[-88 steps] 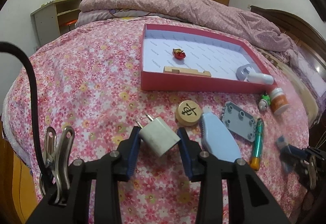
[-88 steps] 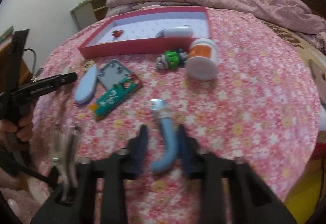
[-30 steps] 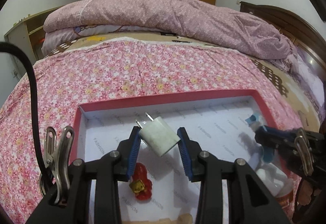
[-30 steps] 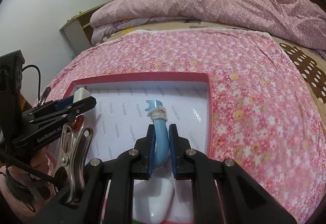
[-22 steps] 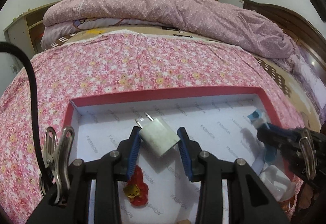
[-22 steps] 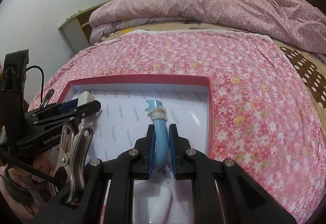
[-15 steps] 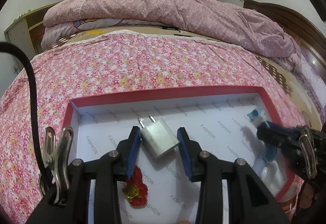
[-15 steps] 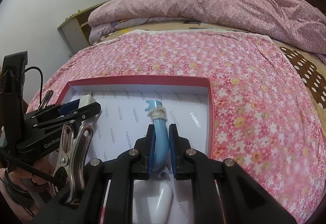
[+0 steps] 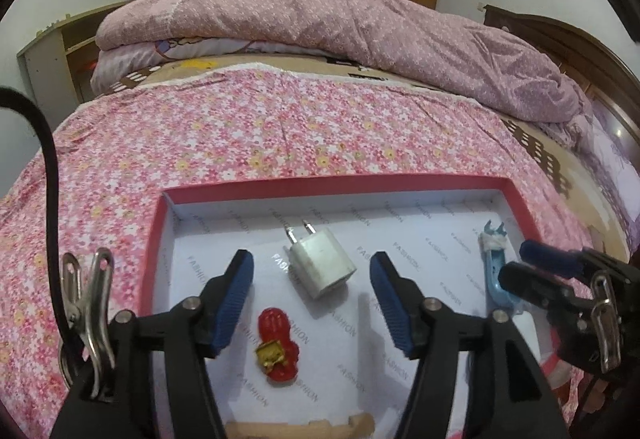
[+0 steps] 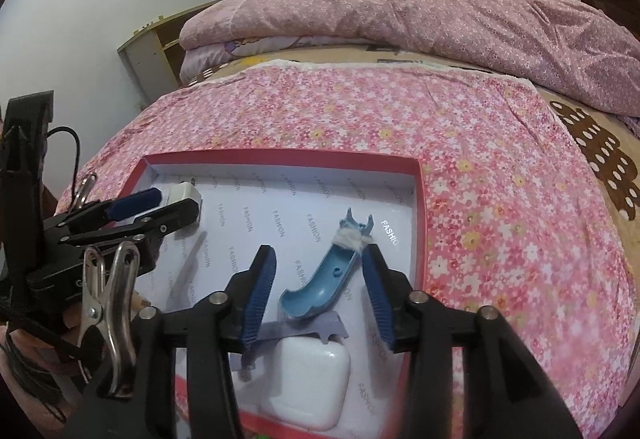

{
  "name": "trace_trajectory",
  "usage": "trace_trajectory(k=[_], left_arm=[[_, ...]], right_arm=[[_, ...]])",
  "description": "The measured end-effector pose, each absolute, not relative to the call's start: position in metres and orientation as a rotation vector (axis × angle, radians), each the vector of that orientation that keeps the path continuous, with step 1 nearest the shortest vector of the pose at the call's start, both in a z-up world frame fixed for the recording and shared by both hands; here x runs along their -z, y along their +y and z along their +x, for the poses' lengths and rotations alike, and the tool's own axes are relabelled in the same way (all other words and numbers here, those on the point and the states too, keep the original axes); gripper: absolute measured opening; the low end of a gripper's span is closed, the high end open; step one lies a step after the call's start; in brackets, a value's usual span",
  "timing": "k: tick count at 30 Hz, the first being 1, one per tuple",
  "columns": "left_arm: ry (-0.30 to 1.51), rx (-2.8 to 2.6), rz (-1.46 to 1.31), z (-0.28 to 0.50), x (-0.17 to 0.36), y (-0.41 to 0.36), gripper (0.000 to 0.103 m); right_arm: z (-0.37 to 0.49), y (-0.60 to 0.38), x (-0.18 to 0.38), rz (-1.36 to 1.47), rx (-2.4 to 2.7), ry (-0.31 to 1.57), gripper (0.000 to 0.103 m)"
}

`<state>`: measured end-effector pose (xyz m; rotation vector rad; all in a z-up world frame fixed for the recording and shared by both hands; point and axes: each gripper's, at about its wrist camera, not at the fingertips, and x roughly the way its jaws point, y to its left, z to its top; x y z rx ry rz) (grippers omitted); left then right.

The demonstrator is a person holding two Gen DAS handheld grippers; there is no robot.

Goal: Organize rigid objects
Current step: 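Open the left tool to drop the plug adapter in the tray while the right tool releases the hook, then withdraw both open tools from the tray toward the remaining objects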

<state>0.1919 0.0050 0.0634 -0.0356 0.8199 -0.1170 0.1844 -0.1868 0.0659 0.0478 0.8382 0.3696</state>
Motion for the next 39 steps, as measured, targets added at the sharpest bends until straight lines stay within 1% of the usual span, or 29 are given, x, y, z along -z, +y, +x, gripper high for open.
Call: trace_trajectory(k=[24,39], left_arm=[[0.787,0.129,-0.014,0.099,-0.087,0.003,0.067],[0.819,0.133,-0.025,0.035,-0.073,0.01,0.067]], right_arm=[[0.094,-0.18,-0.091,0.035,-0.437,0.785,0.048],[0.035,-0.18,-0.071,0.06,-0.457,0.806,0.048]])
